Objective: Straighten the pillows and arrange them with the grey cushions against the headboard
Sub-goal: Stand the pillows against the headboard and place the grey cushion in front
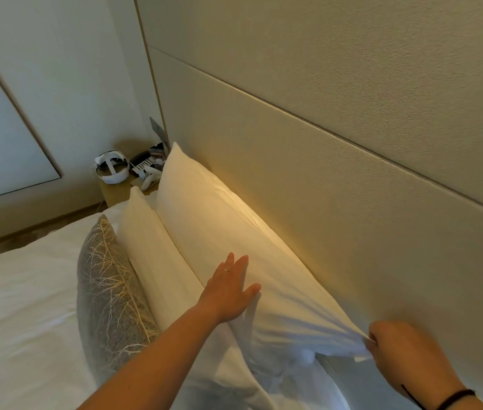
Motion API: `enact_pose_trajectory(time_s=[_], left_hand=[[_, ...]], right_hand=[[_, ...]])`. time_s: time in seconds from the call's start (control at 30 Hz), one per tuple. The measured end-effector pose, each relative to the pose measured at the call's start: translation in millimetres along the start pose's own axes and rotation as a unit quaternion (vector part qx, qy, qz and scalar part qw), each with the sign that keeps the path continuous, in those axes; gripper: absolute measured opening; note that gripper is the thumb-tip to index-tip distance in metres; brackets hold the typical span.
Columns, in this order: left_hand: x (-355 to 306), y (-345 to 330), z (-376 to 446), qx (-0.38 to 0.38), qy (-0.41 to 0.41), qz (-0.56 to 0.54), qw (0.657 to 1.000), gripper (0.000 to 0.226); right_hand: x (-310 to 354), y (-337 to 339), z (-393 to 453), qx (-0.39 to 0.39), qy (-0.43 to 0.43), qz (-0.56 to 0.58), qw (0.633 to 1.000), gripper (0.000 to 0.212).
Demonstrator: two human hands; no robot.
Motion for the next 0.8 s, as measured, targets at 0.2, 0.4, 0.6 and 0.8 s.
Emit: enact_pose_trajectory(time_s=[0.2,0.4,0.6,0.8], left_hand=[[11.3,-3.3,-20.9,0.014,0.000,-0.042,0.999,0.068],[15.6,-27.7,-59.5,0.030,0.003,-0.079,0.996,0.065],[12.8,-58.7,-86.7,0.047,-0.050,-0.004,0.998,0.053],[2.8,-75.4,-106.6,0.028,-0.073,0.031,0.996,0.049]], right_hand=[[29.8,1.4,-0.7,-0.062,0.027,0.067,0.995,0.050],[71.3,-13.7,-11.7,-0.136,0.020,0.149,0.979,0.054],[45.6,-49.1,-51.1,-0.142,-0.083,0.227,0.960,0.053],[-1.8,-85.7,-95.7,-0.073,-0.175,0.292,0.937,0.041]])
Point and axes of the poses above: each hand's wrist, its own z-axis towards the middle knuckle, its own y-axis out of the back of the hand, x = y × z, the point moved 5 cm from there along z, towards the middle knuckle, and after that the axes turned 8 degrees about -x, right-handed, at the moved point
